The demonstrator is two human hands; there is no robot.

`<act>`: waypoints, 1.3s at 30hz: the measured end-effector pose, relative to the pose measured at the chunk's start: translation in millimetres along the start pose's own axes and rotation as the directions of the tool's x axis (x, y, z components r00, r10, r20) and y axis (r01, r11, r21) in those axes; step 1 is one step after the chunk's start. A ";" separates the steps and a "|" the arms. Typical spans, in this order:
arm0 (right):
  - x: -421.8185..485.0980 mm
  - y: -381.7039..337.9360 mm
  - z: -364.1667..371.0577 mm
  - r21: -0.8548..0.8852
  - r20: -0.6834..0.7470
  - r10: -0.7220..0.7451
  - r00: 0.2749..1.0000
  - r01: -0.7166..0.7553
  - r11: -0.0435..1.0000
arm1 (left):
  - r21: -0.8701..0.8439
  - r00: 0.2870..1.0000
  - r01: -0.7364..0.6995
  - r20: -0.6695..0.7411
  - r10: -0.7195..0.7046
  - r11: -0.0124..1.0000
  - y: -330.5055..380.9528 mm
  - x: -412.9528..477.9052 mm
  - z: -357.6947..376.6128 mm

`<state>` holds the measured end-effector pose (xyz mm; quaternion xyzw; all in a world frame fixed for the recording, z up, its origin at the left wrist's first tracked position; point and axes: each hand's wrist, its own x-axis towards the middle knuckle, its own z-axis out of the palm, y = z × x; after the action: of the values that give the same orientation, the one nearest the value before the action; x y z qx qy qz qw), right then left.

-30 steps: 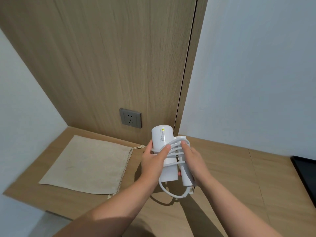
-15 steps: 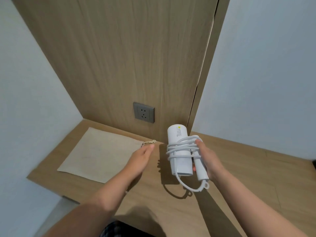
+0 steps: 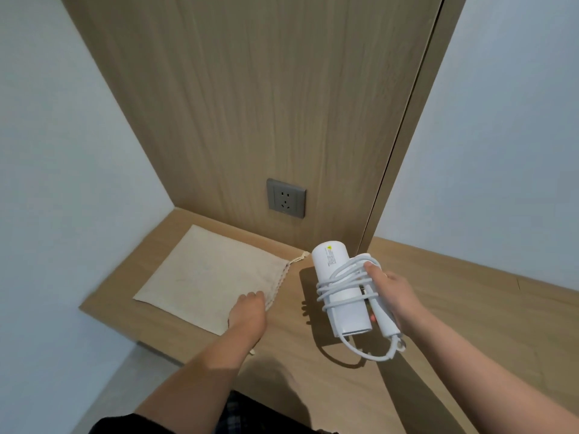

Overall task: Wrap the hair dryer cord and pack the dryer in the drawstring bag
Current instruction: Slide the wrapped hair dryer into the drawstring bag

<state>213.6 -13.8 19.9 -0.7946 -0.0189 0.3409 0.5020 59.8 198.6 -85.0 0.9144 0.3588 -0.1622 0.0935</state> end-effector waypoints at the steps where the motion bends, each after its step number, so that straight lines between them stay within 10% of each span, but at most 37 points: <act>1: -0.8 0.4 -2.9 0.002 -0.002 0.001 1.000 -0.001 1.000 | 0.026 0.999 -0.045 -0.001 0.045 0.999 -0.8 -2.2 1.1; 8: -5.4 5.9 -37.9 0.004 -0.024 0.013 1.000 -0.013 1.000 | -0.079 0.897 -0.437 0.030 0.440 0.896 32.0 -18.1 2.2; 20: -9.7 19.2 -71.0 -0.138 0.218 0.093 0.971 -0.064 0.988 | -0.305 0.967 -0.247 -0.138 0.214 0.920 58.4 -17.8 -75.6; 29: -3.4 19.8 -22.2 -0.158 0.460 0.216 0.861 -0.160 0.974 | -0.177 0.881 -0.464 -0.189 0.433 0.868 59.1 -40.8 -96.2; 39: 10.9 27.1 -6.7 0.005 0.294 0.244 0.924 -0.257 0.967 | -0.117 0.798 -0.595 -0.203 0.568 0.795 58.6 -65.6 -86.1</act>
<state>217.3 -28.4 -6.0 -0.7206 0.0162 0.5158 0.4631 74.6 139.9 22.2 0.9784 0.0786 -0.0209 0.1899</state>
